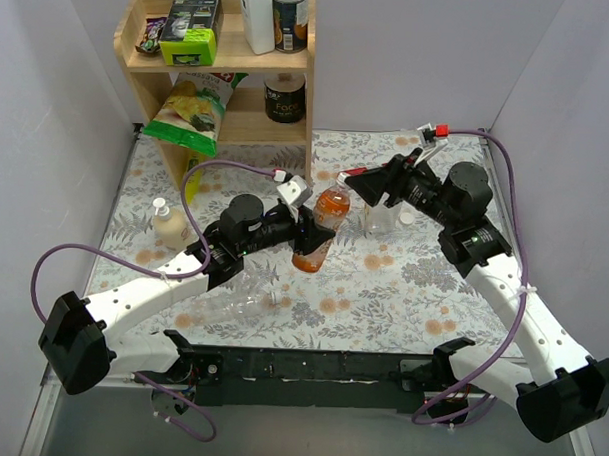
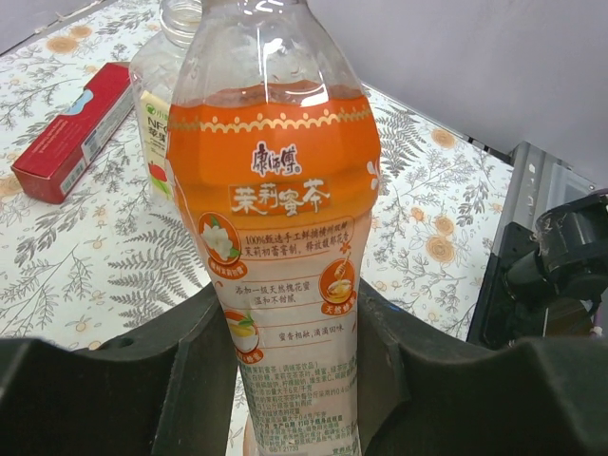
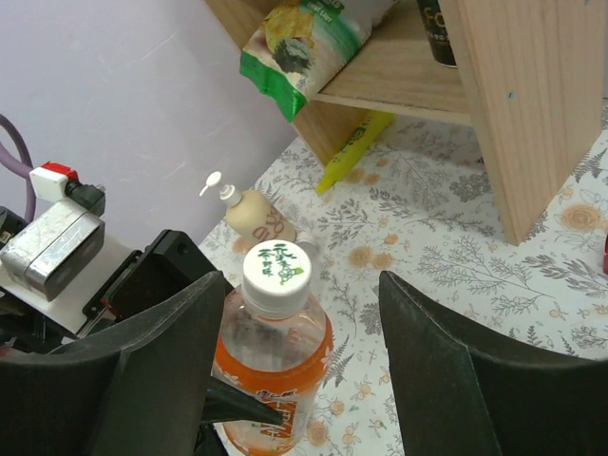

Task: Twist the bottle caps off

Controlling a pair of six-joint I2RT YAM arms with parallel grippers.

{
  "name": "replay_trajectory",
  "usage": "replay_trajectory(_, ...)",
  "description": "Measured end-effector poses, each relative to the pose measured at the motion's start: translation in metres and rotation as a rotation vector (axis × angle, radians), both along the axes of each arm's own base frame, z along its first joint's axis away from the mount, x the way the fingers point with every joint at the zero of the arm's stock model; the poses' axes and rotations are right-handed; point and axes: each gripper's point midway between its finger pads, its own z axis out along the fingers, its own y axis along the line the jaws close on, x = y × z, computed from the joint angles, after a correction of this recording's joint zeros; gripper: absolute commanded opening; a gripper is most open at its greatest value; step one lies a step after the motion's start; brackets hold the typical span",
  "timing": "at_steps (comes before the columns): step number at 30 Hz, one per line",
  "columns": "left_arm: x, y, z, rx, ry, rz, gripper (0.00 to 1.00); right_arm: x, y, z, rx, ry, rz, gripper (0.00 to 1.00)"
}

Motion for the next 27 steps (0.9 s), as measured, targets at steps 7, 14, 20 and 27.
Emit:
replay_trajectory(7, 0.002, 0.0, -0.004, 0.013, 0.0, 0.02, 0.29, -0.008, 0.012, 0.002, 0.009, -0.007, 0.047, 0.7)
replay_trajectory(14, 0.001, -0.001, -0.005, 0.024, -0.005, 0.022, 0.29, -0.006, 0.023, -0.008, 0.007, 0.027, 0.085, 0.61)
replay_trajectory(20, 0.001, -0.001, -0.006, 0.028, -0.011, 0.027, 0.29, -0.008, 0.028, -0.007, 0.013, 0.023, 0.103, 0.34)
replay_trajectory(27, -0.001, -0.002, -0.004, 0.026, -0.015, 0.022, 0.31, -0.007, 0.028, -0.005, -0.001, -0.019, 0.111, 0.01)
